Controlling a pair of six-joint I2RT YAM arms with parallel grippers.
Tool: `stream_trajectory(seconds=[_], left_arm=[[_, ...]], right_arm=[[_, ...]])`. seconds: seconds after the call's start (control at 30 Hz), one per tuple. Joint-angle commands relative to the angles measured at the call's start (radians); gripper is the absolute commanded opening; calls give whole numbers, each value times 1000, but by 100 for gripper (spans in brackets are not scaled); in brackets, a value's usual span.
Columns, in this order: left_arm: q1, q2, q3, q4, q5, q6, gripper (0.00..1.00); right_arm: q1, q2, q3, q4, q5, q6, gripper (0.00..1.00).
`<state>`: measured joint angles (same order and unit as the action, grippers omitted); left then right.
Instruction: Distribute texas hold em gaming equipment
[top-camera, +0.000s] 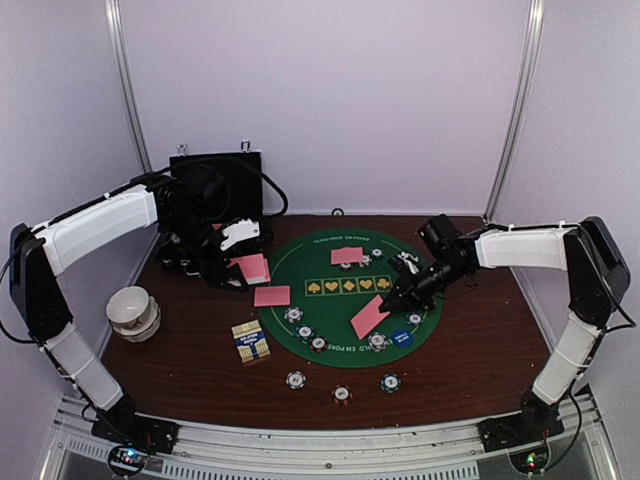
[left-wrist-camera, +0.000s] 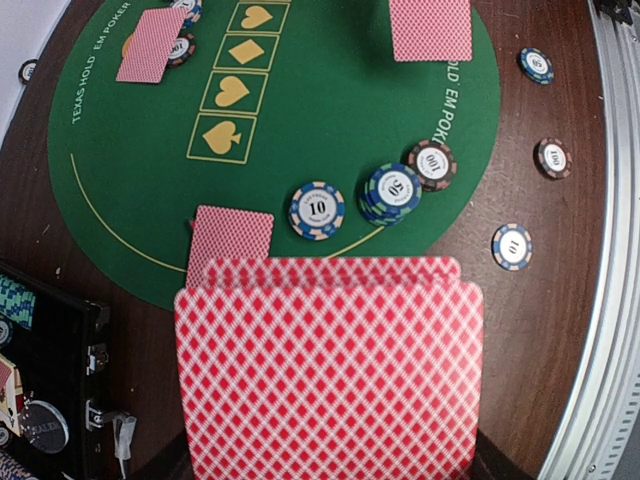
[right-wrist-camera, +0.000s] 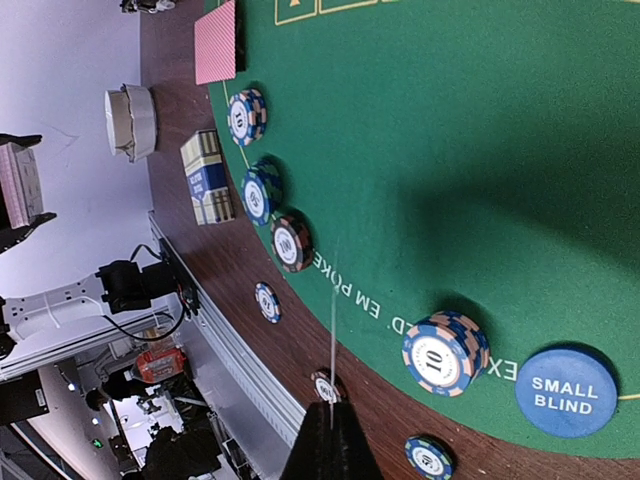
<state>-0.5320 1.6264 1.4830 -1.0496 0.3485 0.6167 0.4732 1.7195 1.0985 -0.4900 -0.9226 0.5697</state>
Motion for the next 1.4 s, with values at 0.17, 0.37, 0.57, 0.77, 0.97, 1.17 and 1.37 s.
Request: stream_trajectory(seconds=[0.17, 0.37, 0.57, 0.77, 0.97, 1.17, 1.37], left_arm=[[4, -48, 7, 2, 27, 15, 0], [4, -46, 8, 0, 32, 16, 0], [4, -39, 17, -2, 37, 15, 0], [4, -37, 19, -4, 40, 16, 0], [4, -30, 26, -5, 49, 15, 0], [4, -30, 31, -10, 47, 15, 0], [4, -28, 31, -11, 47, 15, 0]], right_arm=[[-16, 20, -9, 6, 40, -21, 0], [-55, -22, -41, 86, 90, 48, 0], [-61, -94, -145, 192, 184, 165, 0], [-52, -181, -274, 280, 273, 261, 0], [-26, -223, -360, 355, 340, 332, 0], [7, -243, -371, 325, 402, 344, 19], [11, -357, -341, 186, 523, 308, 42]])
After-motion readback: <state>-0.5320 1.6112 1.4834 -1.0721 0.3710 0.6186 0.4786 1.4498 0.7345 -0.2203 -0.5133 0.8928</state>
